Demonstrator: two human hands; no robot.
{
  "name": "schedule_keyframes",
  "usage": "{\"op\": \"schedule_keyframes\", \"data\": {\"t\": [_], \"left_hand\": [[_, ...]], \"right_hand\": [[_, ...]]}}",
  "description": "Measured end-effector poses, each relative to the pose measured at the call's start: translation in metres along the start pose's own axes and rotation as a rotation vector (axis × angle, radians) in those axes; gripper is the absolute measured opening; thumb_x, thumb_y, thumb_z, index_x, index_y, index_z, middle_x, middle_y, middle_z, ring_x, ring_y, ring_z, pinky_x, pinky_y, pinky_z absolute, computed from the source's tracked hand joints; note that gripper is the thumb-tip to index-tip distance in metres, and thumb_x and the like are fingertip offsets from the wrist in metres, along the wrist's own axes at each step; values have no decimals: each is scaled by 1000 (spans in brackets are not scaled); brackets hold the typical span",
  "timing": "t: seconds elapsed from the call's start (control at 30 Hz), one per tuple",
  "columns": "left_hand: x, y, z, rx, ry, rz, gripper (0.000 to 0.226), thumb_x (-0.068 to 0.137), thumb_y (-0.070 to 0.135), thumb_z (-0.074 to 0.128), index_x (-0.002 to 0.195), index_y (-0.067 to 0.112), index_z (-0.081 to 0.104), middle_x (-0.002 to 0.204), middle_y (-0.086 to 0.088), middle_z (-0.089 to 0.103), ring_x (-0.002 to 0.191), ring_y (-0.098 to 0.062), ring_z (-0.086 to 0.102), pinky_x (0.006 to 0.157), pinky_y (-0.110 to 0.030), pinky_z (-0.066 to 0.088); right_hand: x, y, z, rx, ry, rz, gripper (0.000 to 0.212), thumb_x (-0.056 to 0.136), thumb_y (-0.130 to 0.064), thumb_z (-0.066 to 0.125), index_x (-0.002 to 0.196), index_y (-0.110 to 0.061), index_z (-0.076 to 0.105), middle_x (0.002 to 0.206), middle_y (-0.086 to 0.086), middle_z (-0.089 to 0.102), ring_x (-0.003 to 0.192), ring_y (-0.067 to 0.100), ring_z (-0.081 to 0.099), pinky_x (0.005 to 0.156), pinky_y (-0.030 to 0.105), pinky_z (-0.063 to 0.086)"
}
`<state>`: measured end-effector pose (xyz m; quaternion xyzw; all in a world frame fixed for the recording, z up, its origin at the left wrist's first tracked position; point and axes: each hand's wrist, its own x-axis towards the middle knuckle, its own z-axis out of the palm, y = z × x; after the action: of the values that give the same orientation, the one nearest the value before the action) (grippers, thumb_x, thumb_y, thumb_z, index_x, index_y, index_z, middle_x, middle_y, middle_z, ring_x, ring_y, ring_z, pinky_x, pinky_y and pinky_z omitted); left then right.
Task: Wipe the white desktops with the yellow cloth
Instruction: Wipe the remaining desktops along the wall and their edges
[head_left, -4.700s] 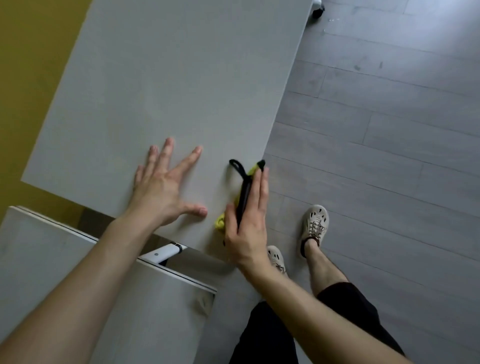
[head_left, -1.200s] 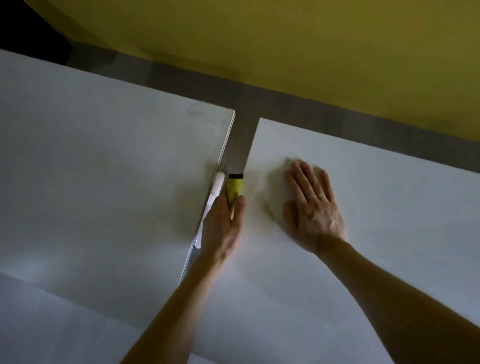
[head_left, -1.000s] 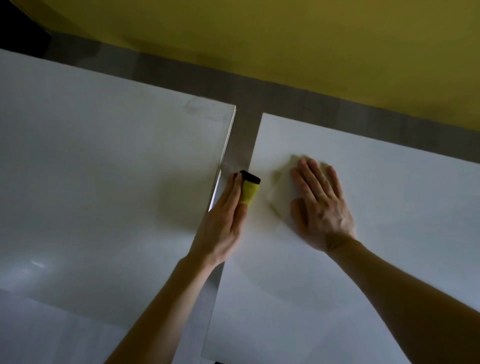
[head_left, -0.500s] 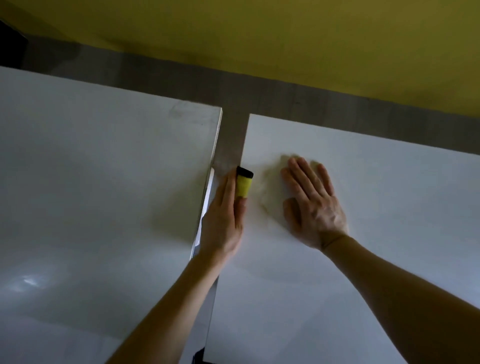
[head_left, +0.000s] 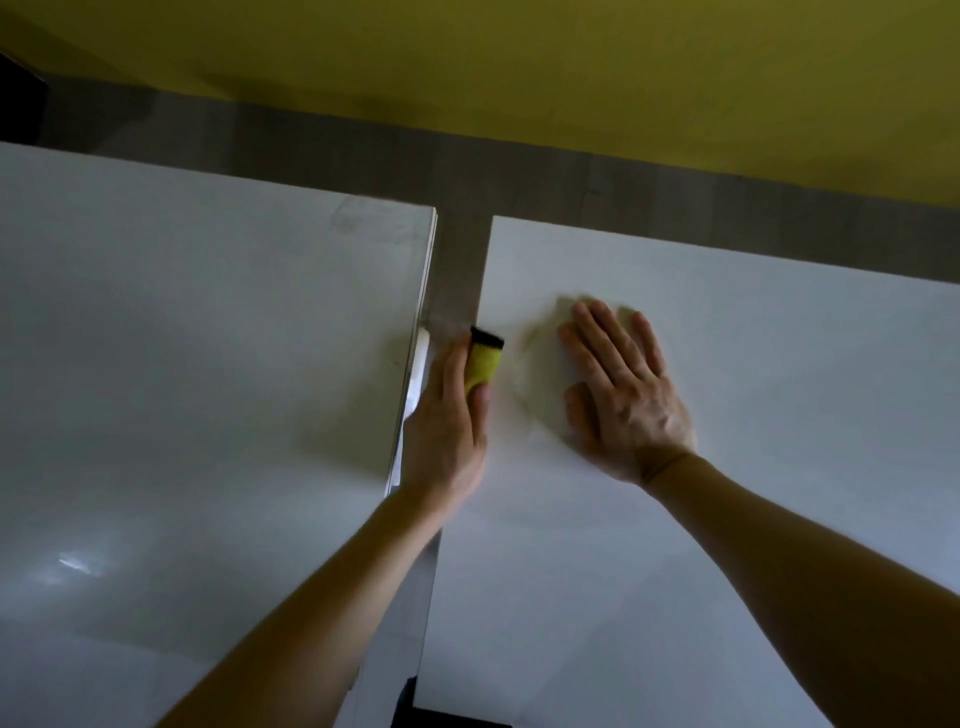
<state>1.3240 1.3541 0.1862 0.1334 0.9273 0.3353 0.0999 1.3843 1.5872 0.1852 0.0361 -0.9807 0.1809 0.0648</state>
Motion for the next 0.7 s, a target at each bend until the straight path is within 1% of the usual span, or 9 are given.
{"op": "schedule_keyframes", "data": {"t": [0.07, 0.2, 0.27, 0.33, 0.37, 0.43, 0.5, 0.63, 0.7], "left_hand": [[54, 10, 12, 78, 75, 9, 63, 109, 53, 29, 163, 21, 37, 147, -13, 62, 104, -42, 72, 73, -48, 59], [138, 29, 23, 35, 74, -16, 67, 109, 53, 28, 163, 17, 42, 135, -16, 67, 103, -37, 71, 76, -45, 56], [102, 18, 22, 27, 95, -23, 60, 111, 49, 34, 162, 18, 43, 139, -14, 66, 107, -38, 71, 79, -46, 58], [28, 1, 13, -54, 39, -18, 56, 113, 49, 36, 163, 25, 37, 153, -6, 60, 118, -37, 70, 85, -43, 58], [-11, -6, 5, -104, -6, -7, 56, 113, 51, 35, 164, 29, 34, 160, -1, 55, 125, -34, 68, 92, -38, 57], [-70, -14, -9, -121, -54, 6, 57, 113, 49, 36, 166, 29, 32, 166, 4, 49, 133, -30, 65, 100, -19, 47], [-72, -12, -16, -77, -67, 4, 57, 112, 41, 41, 165, 22, 37, 164, 1, 52, 127, -29, 66, 93, -13, 41], [54, 16, 3, 47, 21, -38, 55, 113, 36, 45, 163, 13, 41, 145, -15, 63, 107, -40, 70, 78, -38, 51], [109, 29, 9, 52, 63, -35, 59, 112, 42, 40, 163, 12, 41, 137, -17, 66, 105, -37, 70, 77, -43, 55]], "right_hand": [[1, 1, -1, 1, -6, -12, 64, 106, -26, 53, 163, 0, 42, 175, 20, 29, 165, 38, 22, 129, 69, 21], [-2, 2, -3, -23, 2, -10, 62, 107, -27, 51, 164, -2, 42, 175, 18, 30, 165, 37, 23, 129, 69, 21], [-1, 2, -3, -23, -8, -12, 63, 108, -29, 49, 164, -2, 42, 175, 18, 30, 165, 37, 23, 129, 68, 20], [0, 1, -3, -23, -18, 2, 63, 108, -30, 46, 165, -3, 40, 176, 18, 28, 166, 36, 21, 130, 68, 20], [0, 1, -3, -27, -26, 10, 63, 109, -30, 45, 166, -3, 39, 176, 18, 27, 166, 36, 20, 130, 67, 19], [-1, -2, -2, -32, -45, 12, 63, 110, -32, 44, 167, -4, 36, 177, 17, 24, 167, 35, 17, 131, 66, 18], [-1, -3, -3, -32, -39, 20, 63, 111, -32, 43, 167, -3, 36, 177, 17, 25, 167, 35, 17, 131, 66, 18], [2, 0, 0, -15, -21, -2, 62, 110, -32, 44, 164, -1, 41, 175, 19, 28, 166, 37, 20, 130, 67, 19], [-1, 3, 1, -26, -22, -12, 63, 111, -35, 43, 165, -3, 40, 176, 18, 28, 166, 36, 18, 131, 67, 18]]}}
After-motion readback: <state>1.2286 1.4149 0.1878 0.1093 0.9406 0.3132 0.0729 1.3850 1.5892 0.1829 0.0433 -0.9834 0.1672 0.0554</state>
